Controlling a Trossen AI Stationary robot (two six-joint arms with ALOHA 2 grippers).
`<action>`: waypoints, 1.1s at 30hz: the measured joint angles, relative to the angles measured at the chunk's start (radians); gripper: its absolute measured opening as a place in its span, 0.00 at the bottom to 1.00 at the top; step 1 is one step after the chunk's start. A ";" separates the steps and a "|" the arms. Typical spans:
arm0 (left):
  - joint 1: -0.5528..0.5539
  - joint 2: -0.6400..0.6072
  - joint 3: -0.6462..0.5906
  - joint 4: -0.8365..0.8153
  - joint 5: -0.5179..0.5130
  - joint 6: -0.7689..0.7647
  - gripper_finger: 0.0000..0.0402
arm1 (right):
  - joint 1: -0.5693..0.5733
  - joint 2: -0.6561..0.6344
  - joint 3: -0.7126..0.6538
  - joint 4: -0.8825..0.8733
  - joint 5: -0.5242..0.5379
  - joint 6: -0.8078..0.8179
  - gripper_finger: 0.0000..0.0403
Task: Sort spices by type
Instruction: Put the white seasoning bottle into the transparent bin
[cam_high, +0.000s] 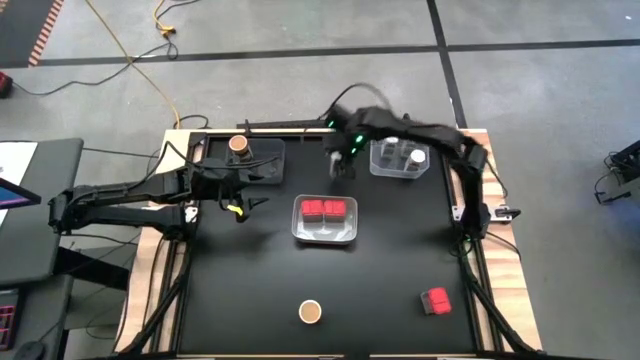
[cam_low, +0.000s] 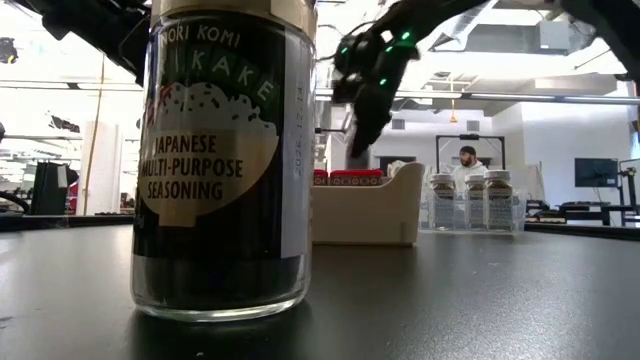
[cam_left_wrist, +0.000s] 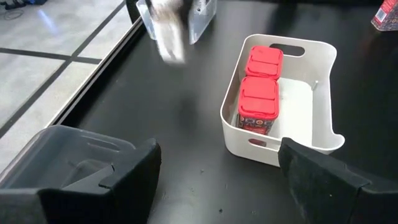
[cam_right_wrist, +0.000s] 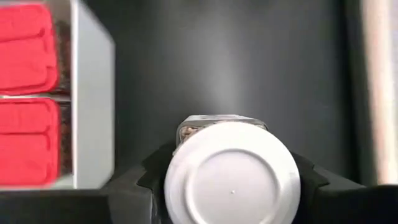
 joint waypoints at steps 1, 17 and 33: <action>0.000 0.000 0.000 0.000 0.000 -0.001 0.77 | -0.016 -0.028 0.000 -0.010 0.001 0.007 0.54; 0.000 0.000 0.000 0.000 0.003 -0.072 0.77 | -0.249 -0.432 -0.305 -0.078 0.003 0.048 0.54; 0.000 0.000 0.000 0.000 0.003 -0.077 0.77 | -0.346 -0.479 -0.598 0.125 0.001 0.005 0.54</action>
